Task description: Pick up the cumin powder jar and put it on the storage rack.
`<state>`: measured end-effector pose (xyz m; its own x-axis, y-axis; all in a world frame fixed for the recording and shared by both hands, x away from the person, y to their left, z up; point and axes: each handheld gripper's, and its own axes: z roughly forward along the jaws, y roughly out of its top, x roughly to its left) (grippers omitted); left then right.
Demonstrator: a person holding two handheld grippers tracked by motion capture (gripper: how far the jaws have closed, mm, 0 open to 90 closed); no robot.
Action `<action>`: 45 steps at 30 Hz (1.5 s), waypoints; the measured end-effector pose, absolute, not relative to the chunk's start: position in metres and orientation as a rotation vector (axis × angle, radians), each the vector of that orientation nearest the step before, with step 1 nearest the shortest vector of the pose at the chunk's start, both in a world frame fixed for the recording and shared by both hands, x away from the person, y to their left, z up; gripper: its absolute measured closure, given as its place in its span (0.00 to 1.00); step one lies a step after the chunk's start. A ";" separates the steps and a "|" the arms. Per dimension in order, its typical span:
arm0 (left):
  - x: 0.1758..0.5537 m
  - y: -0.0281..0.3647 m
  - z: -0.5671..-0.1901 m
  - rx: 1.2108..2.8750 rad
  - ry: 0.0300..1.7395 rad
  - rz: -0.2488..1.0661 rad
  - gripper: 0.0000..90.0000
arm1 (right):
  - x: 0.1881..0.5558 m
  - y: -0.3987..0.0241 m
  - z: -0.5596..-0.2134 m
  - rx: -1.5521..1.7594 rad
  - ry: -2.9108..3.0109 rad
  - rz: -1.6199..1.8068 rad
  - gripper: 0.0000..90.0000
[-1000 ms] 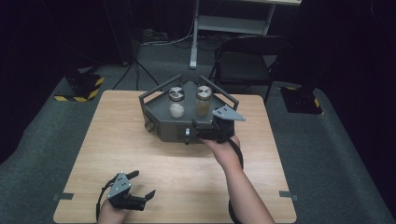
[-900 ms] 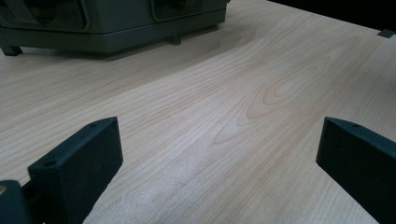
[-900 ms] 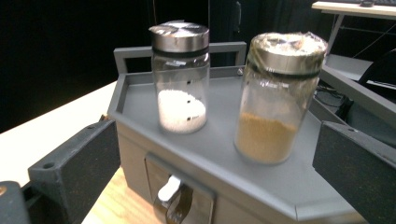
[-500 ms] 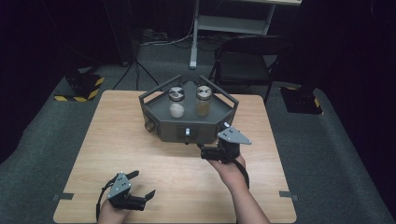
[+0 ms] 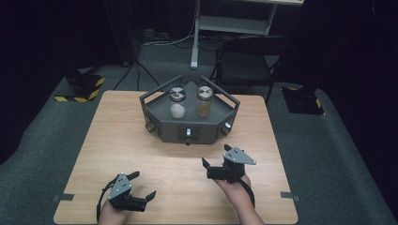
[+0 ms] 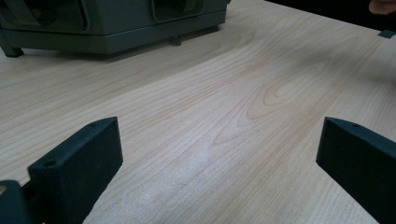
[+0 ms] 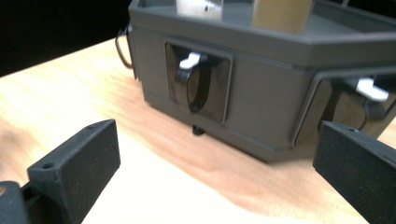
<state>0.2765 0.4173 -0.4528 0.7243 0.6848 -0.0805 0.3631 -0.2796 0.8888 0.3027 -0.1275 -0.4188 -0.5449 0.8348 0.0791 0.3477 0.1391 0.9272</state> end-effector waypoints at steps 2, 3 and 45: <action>0.276 0.417 -0.453 1.895 0.809 0.391 0.01 | 0.299 -0.128 -0.422 1.131 1.967 1.389 0.00; 0.276 0.417 -0.453 1.895 0.809 0.393 0.01 | 0.297 -0.129 -0.424 1.130 1.975 1.384 0.00; 0.270 0.413 -0.453 1.902 0.797 0.438 0.01 | 0.248 -0.148 -0.472 1.166 2.015 1.330 0.01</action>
<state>0.2704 0.4127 -0.4531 0.7184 0.6944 -0.0413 0.3373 -0.2958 0.8937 0.2479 -0.1482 -0.4716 -0.5375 0.8399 0.0757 0.3996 0.1746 0.8999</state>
